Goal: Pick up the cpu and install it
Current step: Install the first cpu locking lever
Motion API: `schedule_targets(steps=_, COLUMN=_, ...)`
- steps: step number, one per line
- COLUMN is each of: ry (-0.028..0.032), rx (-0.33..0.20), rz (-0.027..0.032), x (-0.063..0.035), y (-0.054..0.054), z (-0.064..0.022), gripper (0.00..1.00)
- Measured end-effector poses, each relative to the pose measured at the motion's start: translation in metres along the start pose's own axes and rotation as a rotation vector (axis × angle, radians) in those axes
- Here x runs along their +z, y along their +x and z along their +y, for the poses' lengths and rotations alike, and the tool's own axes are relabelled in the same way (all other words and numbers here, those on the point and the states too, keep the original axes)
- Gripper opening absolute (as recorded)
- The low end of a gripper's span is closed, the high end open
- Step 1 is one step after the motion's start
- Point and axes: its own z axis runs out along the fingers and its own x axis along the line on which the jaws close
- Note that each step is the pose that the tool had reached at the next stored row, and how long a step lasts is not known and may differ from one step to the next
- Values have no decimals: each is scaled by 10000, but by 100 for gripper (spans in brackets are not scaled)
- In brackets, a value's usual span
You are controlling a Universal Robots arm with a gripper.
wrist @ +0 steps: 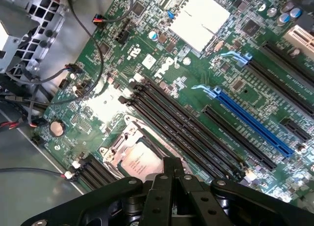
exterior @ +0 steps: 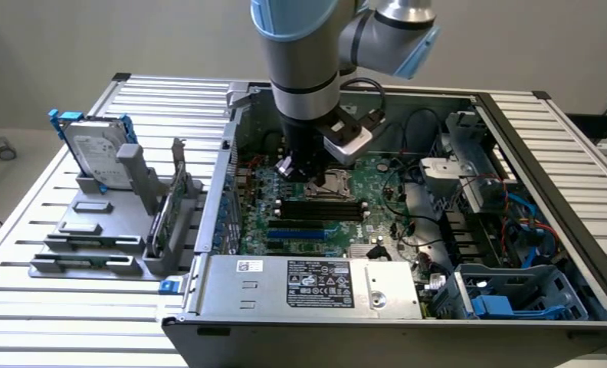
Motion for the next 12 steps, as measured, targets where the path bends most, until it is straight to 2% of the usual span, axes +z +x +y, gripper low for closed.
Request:
schedule_targets(steps=10, ry=5, rx=2, rz=-2, x=-2, y=-24, z=-17, gripper=11)
schedule_targets(steps=12, ry=31, rx=8, rz=-39, x=-3, y=-24, z=-16, gripper=11)
